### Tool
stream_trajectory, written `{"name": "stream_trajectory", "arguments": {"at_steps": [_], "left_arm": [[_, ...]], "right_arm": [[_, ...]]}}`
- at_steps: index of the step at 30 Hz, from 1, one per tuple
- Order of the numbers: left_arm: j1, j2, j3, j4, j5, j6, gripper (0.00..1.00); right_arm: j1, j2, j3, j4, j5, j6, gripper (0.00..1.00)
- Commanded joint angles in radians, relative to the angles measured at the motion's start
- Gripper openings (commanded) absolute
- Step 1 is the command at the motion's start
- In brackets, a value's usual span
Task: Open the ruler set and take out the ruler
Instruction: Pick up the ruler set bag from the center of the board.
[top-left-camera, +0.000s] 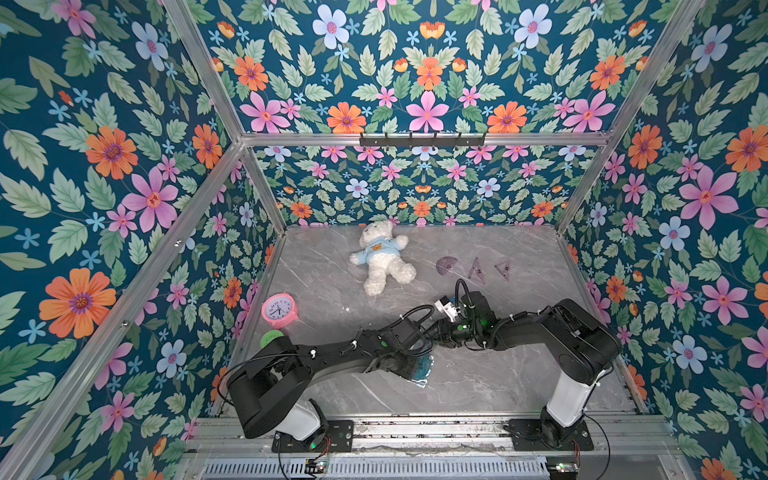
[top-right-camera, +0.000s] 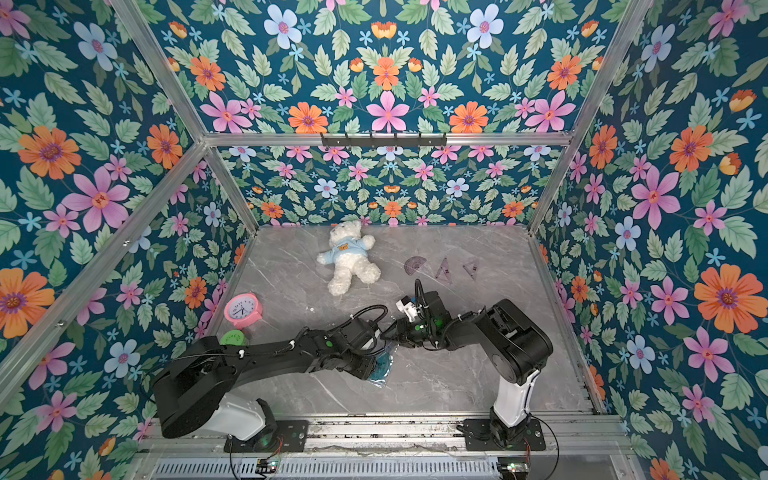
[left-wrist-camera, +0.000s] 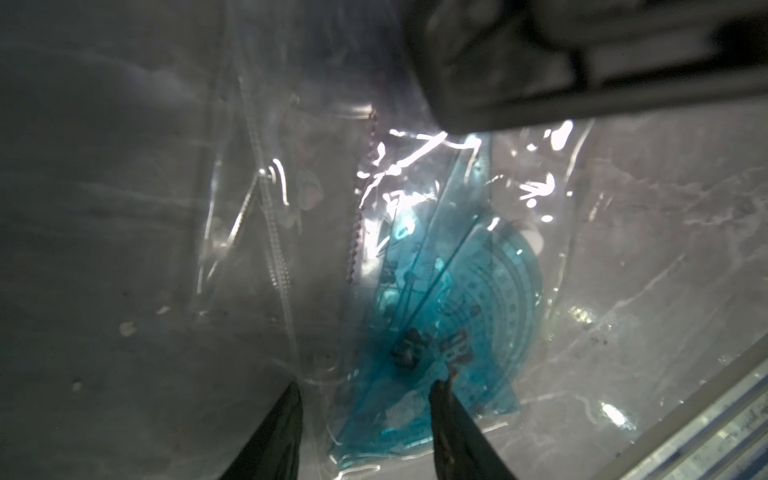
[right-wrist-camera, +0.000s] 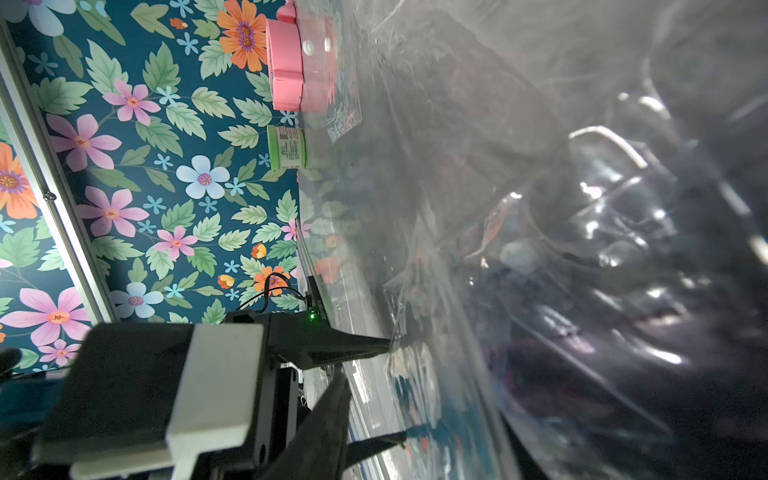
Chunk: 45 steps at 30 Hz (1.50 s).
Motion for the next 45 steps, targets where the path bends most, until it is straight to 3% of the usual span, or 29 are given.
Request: {"name": "stream_trajectory", "arguments": {"at_steps": [1, 8, 10, 17, 22, 26, 29, 38, 45], "left_arm": [[-0.001, 0.002, -0.012, -0.052, -0.012, -0.001, 0.52], [-0.001, -0.051, 0.019, -0.07, -0.143, 0.003, 0.61], [-0.001, -0.079, 0.037, -0.077, -0.207, 0.02, 0.68], [-0.001, -0.125, 0.156, -0.048, -0.461, 0.164, 0.97], [-0.001, -0.166, 0.157, 0.172, -0.542, 0.263, 0.99], [-0.001, -0.153, 0.158, 0.315, -0.557, 0.345, 0.99], [-0.001, -0.132, 0.161, 0.397, -0.495, 0.387, 0.99], [-0.023, -0.169, -0.002, 0.815, -0.4, 0.47, 0.99], [-0.029, -0.086, 0.004, 0.936, -0.36, 0.446, 0.99]], "right_arm": [[0.001, -0.023, -0.001, -0.029, 0.017, -0.02, 0.35], [0.002, -0.062, 0.026, -0.139, 0.057, -0.05, 0.15], [0.002, -0.086, 0.042, -0.188, 0.074, -0.059, 0.11], [0.0, -0.248, 0.162, -0.456, 0.174, -0.109, 0.1], [0.001, -0.341, 0.292, -0.669, 0.324, -0.138, 0.09], [0.001, -0.391, 0.379, -0.786, 0.475, -0.145, 0.09], [-0.007, -0.403, 0.434, -0.832, 0.543, -0.155, 0.09], [-0.06, -0.382, 0.553, -0.882, 0.614, -0.146, 0.09], [-0.073, -0.351, 0.609, -0.869, 0.633, -0.135, 0.09]]}}
